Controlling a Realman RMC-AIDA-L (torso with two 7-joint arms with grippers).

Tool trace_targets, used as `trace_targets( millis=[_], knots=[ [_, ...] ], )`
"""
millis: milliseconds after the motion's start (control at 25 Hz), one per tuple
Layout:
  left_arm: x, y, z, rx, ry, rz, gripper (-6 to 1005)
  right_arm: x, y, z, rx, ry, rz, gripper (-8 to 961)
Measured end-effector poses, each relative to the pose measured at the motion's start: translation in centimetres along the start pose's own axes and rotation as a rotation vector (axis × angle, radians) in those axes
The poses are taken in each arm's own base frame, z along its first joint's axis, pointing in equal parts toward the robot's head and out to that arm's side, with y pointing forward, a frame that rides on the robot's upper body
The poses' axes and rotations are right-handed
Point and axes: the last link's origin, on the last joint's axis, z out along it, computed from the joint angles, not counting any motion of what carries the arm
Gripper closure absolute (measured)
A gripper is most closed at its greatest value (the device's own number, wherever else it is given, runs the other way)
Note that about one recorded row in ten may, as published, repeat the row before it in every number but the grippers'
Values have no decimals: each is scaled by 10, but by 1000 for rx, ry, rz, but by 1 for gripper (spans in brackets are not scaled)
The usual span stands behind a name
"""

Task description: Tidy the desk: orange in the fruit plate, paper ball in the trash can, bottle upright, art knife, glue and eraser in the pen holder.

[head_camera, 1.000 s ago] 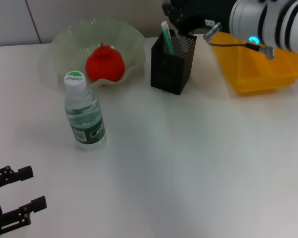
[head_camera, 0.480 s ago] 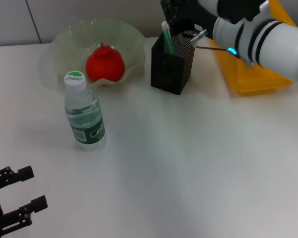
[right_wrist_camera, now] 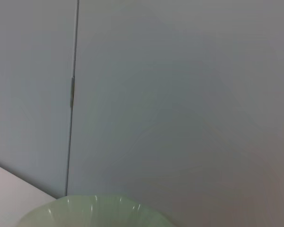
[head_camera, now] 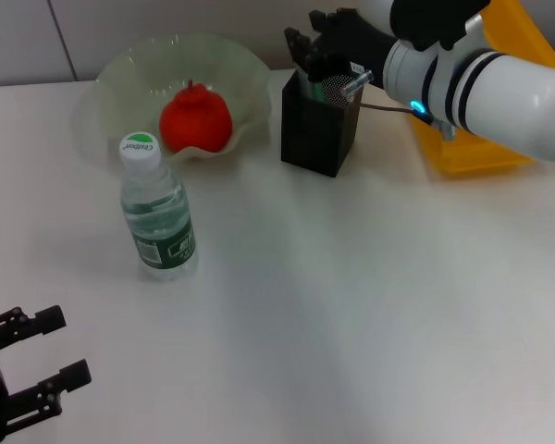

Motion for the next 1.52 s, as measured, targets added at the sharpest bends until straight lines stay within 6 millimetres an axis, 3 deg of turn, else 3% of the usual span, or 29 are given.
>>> trace_targets(
  millis=[200, 440, 680, 1000, 1160, 1320, 1520],
  knots=[
    [1, 0, -1, 10, 15, 18, 276, -2, 1, -8, -16, -6, 11, 534],
    [0, 0, 0, 25, 45, 25, 277, -1, -5, -52, -125, 40, 57, 299],
    [-3, 1, -2, 57, 84, 60, 276, 32, -12, -113, -348, 107, 73, 259],
    [-3, 0, 5, 16, 68, 58, 277, 92, -47, -181, -570, -126, 103, 245],
    [-4, 0, 11, -5, 44, 49, 277, 111, -48, -192, -623, -101, 86, 245],
    [-8, -1, 18, -35, 16, 8, 276, 124, -38, -191, -693, 13, 49, 245],
    [-10, -2, 21, -66, -15, -35, 276, 126, -26, -186, -801, 71, 33, 244]
  ],
)
